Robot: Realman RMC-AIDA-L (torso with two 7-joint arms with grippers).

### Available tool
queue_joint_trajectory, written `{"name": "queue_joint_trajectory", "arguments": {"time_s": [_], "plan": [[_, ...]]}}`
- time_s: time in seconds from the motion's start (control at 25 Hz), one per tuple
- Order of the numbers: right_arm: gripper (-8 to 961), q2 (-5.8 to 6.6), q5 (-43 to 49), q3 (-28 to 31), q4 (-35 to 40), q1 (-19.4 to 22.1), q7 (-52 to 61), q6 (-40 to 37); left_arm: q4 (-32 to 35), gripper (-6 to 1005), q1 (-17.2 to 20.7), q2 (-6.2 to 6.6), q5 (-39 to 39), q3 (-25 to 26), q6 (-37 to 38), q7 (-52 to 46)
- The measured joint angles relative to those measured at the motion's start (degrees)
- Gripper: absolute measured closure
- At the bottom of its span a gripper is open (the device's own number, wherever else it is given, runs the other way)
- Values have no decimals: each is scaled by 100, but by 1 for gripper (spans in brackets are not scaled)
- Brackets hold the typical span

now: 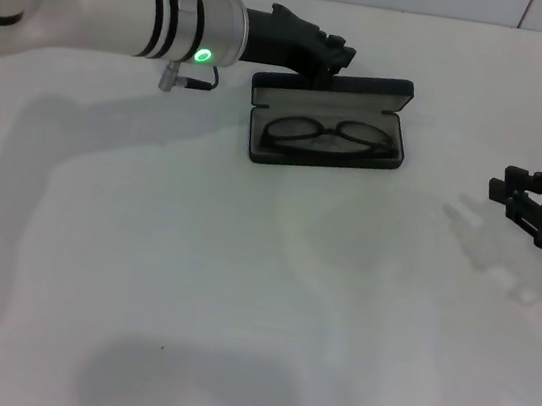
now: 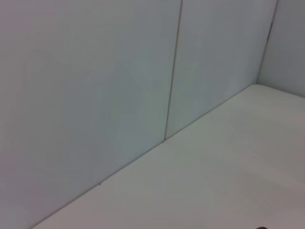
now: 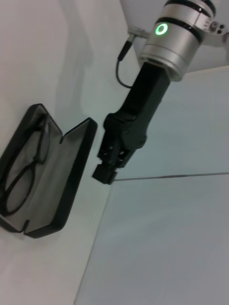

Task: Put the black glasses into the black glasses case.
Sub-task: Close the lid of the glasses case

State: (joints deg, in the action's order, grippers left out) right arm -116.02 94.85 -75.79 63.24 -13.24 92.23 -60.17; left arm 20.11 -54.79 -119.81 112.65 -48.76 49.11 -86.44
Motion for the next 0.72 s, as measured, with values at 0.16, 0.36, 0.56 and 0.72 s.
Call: {"name": "queue_joint_trajectory", "arguments": {"time_s": [0.16,0.36,0.56,0.72], "plan": [[668,0,-169,-5,-124,-51,-134,-1,-37,829,-24,-38,-4,-2,-71,72],[661,9,-196,-6,-212,-77,-160,-13,-83,836,-31,-45,-110,-2,-150,79],[654,2,-202,-30,-244,-81,-206,-13,-267,842,-63,-44,-274,-2,-285,255],[648,0,-204,-59,-246,-82,-208,-8,-407,848,-131,-55,-279,-18,-410,343]]}}
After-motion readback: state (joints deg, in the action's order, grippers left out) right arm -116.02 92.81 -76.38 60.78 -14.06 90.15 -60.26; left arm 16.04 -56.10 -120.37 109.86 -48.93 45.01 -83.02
